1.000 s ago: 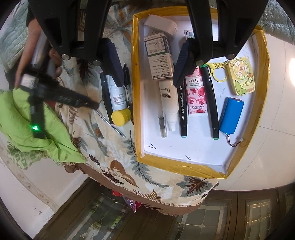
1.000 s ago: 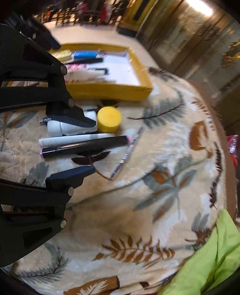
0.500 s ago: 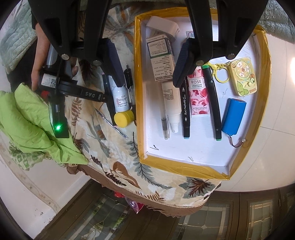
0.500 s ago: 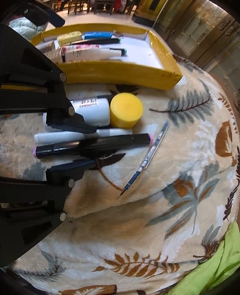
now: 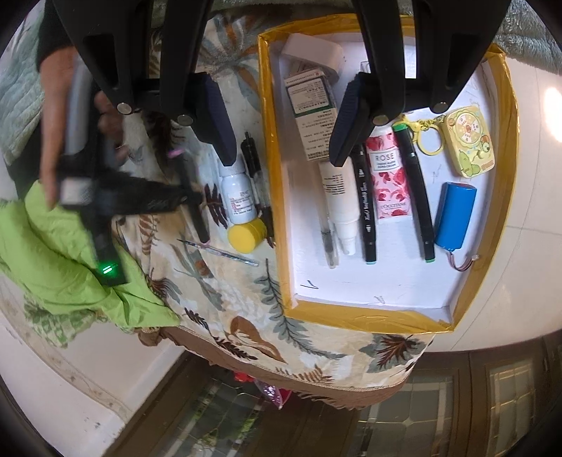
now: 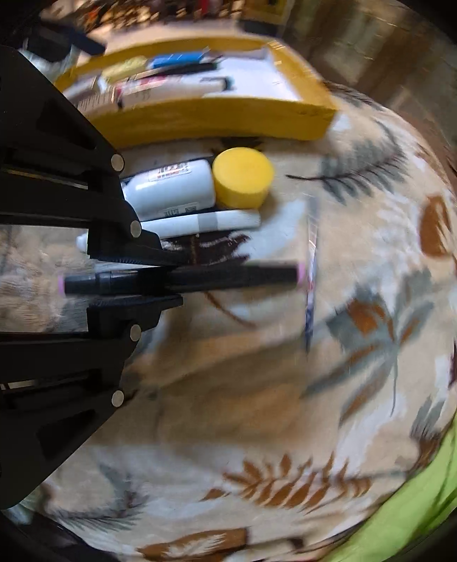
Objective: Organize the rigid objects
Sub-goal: 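Grasp the pink-capped black marker with the right tool while the left tool grasps the white marker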
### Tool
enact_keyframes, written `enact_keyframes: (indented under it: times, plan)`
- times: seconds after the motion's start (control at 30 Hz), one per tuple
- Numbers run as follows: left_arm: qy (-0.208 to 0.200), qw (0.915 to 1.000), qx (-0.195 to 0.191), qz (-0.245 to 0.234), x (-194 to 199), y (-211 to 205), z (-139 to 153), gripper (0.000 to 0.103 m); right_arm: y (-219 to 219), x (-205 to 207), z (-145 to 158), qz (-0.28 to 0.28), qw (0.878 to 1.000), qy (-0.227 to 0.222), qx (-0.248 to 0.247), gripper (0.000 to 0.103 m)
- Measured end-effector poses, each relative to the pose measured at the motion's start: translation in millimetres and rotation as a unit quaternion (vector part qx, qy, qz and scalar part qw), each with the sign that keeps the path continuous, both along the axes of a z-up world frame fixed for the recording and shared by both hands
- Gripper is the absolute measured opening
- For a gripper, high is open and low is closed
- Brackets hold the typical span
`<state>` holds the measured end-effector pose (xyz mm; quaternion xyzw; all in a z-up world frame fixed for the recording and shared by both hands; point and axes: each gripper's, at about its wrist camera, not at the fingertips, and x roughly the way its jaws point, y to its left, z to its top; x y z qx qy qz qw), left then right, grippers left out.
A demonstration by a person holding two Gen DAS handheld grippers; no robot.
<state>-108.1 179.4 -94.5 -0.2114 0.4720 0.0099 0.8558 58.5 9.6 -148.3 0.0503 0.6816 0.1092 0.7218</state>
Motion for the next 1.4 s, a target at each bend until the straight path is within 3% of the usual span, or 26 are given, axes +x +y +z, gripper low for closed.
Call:
enact_keyframes:
  times: [0.13,0.27,0.47,0.57,0.87,1.13,1.23,1.33,1.4]
  plan:
    - [0.001,0.9998,-0.006,-0.018,3,-15,-2,0.055,-31,-5,30,-0.057,0.996,-0.021,0.058,0.014]
    - [0.018,0.9989,-0.031,-0.028,19,-37,-5,0.055,-47,-3,39,-0.076,0.993,-0.036,0.077,0.014]
    - [0.053,0.997,-0.044,-0.035,64,-69,-13,0.055,-66,0,43,-0.094,0.991,-0.047,0.083,0.014]
    - [0.091,0.9938,-0.05,-0.042,92,-81,-29,0.054,-78,3,46,-0.107,0.99,-0.058,0.078,0.015]
    - [0.151,0.9874,-0.033,-0.035,136,-89,-59,0.035,-90,5,45,-0.117,0.987,-0.059,0.09,0.015]
    - [0.187,0.9805,0.05,-0.031,141,-105,-67,0.031,-89,3,48,-0.118,0.986,-0.063,0.097,0.015]
    - [0.19,0.9779,0.082,-0.026,140,-112,-70,0.023,-90,4,48,-0.119,0.986,-0.063,0.098,0.015]
    - [0.191,0.9774,0.088,-0.023,138,-113,-72,0.017,-92,3,49,-0.125,0.985,-0.063,0.099,0.015]
    - [0.195,0.9782,0.068,-0.024,132,-113,-74,0.017,-92,3,50,-0.127,0.985,-0.062,0.1,0.015]
